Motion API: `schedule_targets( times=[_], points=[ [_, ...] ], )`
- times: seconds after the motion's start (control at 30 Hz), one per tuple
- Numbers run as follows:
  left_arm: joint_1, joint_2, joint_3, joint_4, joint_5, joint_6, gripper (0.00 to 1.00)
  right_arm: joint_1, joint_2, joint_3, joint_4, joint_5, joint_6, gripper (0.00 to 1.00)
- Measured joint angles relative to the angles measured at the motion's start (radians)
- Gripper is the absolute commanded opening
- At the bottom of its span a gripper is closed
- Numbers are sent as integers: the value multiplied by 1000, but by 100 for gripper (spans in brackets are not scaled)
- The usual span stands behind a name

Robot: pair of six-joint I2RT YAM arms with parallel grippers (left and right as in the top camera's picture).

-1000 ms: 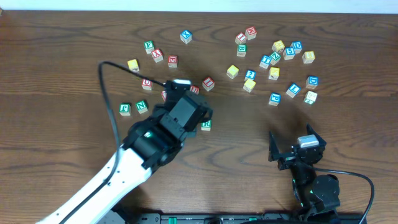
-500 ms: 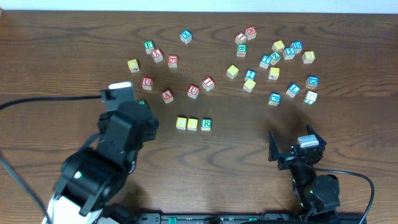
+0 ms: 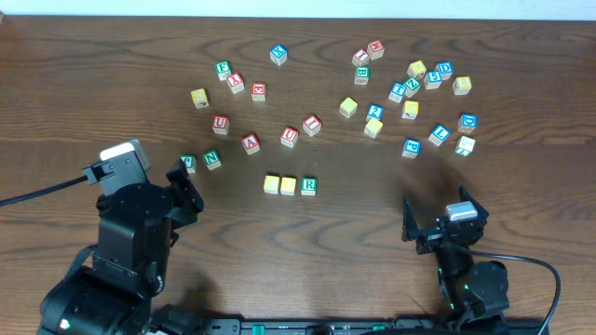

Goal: Spell out CORL
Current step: 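Open the left gripper and retract the left arm toward rest, then move the right gripper forward over the blue-lettered blocks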

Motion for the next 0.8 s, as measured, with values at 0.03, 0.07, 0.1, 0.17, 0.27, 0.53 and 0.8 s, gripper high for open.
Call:
schedule_targets(
  times=[0.03, 0.07, 0.1, 0.17, 0.27, 0.53, 0.8],
  points=[
    [0, 0, 0, 0, 0, 0, 74, 0, 0, 0, 0, 0, 0, 99],
    [0, 1, 0, 0, 0, 0, 74, 0, 0, 0, 0, 0, 0, 99],
    [0, 2, 0, 0, 0, 0, 75, 0, 0, 0, 1, 0, 0, 99],
    [0, 3, 0, 0, 9, 0, 75, 0, 0, 0, 17, -2, 1, 99],
    [0, 3, 0, 0, 49, 21, 75, 0, 2, 0, 132, -43, 37, 99],
    [0, 3, 0, 0, 134, 102, 75, 0, 57, 132, 85, -119, 32, 99],
    [1, 6, 2, -1, 171, 132, 85, -1, 580, 892, -568, -138, -6, 99]
  ],
)
